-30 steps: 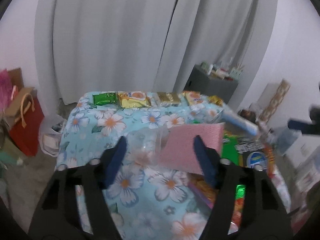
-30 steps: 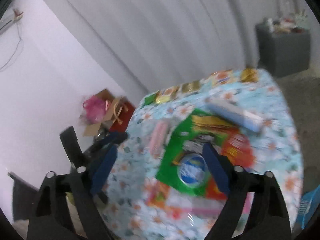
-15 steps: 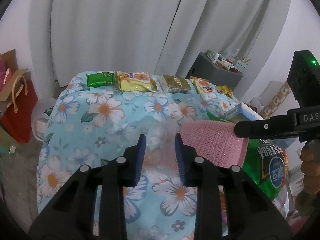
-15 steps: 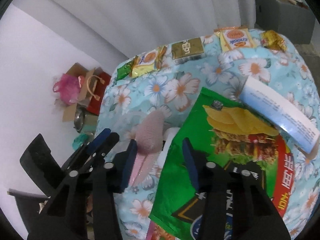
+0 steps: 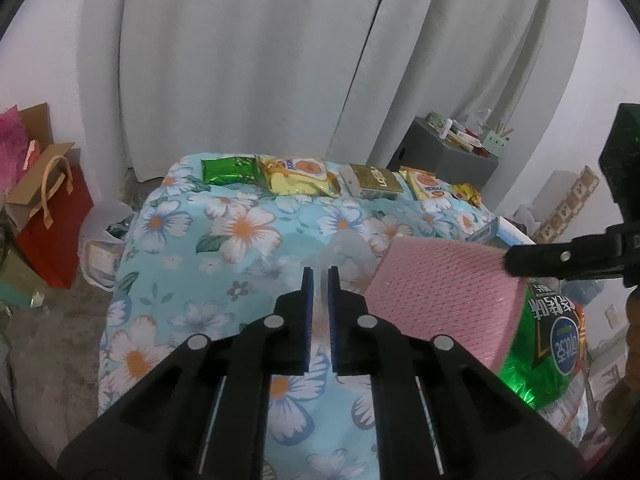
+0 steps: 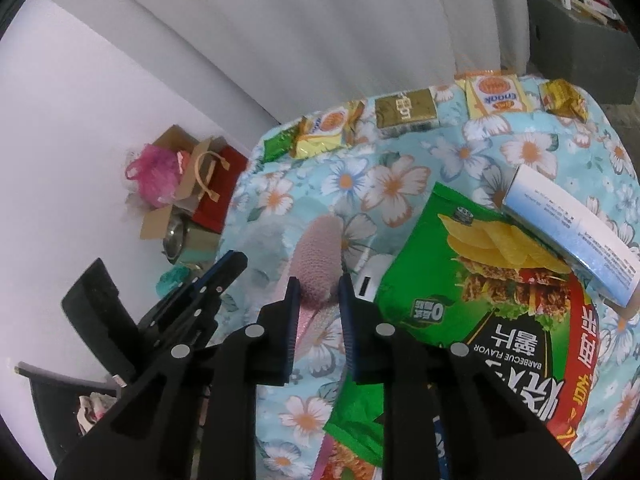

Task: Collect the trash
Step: 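Grasp the pink sponge with the right gripper, then grasp the clear plastic lid with the left gripper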

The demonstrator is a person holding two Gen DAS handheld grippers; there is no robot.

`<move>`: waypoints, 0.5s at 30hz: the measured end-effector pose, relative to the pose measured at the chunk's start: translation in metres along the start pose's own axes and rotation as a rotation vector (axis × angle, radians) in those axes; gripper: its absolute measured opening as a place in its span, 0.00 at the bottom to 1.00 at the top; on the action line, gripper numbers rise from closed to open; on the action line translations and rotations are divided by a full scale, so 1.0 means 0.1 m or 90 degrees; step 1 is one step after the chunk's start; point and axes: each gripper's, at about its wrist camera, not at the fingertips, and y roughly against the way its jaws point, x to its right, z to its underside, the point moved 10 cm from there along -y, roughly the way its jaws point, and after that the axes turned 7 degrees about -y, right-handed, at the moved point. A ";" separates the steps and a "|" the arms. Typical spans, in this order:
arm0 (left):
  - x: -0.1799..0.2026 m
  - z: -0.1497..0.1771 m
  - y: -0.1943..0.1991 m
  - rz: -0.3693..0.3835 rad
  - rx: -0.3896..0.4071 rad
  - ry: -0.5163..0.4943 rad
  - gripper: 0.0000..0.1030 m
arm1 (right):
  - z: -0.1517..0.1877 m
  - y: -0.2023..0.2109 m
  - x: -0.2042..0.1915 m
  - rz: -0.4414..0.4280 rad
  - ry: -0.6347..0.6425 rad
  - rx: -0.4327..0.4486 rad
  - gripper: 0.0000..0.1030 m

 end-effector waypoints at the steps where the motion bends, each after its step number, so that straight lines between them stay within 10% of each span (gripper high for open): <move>1: -0.01 0.00 0.01 -0.002 0.001 -0.001 0.04 | 0.00 0.03 -0.02 -0.002 0.003 0.005 0.18; 15: -0.03 -0.03 0.25 -0.023 0.029 -0.007 0.02 | 0.08 0.57 -0.38 -0.038 0.076 0.068 0.17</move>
